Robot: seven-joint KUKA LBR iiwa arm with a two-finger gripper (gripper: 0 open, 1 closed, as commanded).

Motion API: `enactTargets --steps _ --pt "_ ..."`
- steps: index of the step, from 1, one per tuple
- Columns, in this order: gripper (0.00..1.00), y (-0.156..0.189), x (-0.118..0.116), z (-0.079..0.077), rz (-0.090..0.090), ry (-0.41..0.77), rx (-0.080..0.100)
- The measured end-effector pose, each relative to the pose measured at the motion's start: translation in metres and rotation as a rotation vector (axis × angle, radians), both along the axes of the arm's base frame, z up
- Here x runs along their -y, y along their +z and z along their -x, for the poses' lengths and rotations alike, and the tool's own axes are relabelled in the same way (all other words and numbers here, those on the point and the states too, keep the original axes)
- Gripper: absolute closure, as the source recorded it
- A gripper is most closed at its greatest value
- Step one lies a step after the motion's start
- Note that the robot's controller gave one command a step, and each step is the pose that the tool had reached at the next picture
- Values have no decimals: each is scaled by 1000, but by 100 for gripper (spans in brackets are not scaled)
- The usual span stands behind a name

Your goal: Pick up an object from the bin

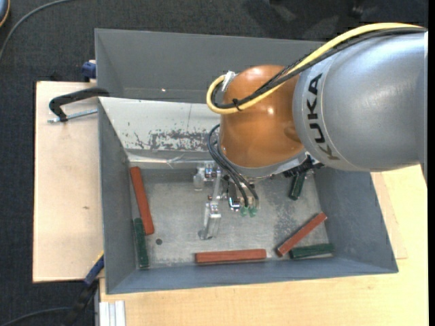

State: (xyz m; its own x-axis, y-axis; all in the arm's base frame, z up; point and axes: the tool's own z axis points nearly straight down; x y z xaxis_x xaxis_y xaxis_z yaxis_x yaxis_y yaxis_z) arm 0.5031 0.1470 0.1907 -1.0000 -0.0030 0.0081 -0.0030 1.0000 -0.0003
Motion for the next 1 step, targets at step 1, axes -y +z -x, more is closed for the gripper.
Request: enactTargets --steps 1 --pt "0 -119 48 -4 1 117 2"
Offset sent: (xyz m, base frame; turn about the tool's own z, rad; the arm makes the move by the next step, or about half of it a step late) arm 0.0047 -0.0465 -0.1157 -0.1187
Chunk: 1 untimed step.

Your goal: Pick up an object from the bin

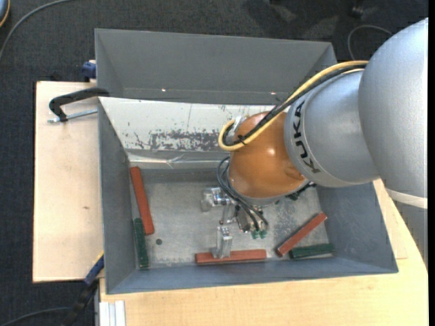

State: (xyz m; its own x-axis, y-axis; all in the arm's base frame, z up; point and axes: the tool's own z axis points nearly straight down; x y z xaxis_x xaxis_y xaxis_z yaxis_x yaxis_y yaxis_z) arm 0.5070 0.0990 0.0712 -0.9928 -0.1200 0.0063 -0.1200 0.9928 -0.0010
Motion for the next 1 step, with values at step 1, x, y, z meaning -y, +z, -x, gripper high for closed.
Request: enactTargets --steps 1 --pt "0 40 53 0 -2 -143 13"
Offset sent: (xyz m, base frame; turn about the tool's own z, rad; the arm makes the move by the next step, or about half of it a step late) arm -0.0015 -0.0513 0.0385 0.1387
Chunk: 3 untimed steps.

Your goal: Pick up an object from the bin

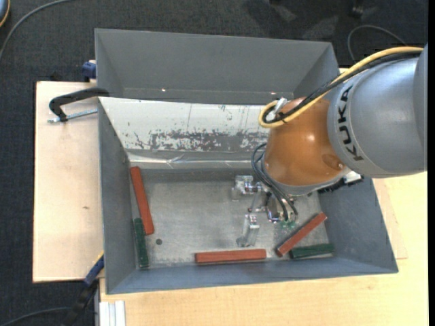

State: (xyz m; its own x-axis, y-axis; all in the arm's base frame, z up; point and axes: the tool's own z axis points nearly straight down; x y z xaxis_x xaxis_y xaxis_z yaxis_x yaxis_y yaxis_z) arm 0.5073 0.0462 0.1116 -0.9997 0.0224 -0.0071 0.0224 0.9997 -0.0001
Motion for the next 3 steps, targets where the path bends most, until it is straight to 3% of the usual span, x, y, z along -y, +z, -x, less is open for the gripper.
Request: enactTargets --steps 1,2,3 --pt "0 15 110 -24 4 212 0" --pt "0 -42 185 8 1 446 -10" --pt "100 -41 183 7 1 448 -5"
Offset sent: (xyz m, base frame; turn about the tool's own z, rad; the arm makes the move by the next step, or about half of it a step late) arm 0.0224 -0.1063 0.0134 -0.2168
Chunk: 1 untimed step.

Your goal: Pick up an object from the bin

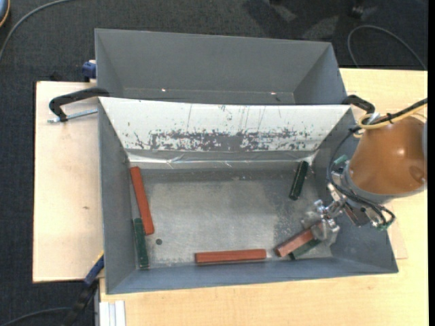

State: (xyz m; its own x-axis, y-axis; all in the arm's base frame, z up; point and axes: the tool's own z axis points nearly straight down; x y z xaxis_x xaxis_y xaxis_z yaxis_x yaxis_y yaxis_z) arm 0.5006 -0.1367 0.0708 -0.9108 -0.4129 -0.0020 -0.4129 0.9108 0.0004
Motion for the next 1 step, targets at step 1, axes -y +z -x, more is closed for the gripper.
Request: enactTargets --steps 1 --pt "100 145 -28 -20 3 60 14"
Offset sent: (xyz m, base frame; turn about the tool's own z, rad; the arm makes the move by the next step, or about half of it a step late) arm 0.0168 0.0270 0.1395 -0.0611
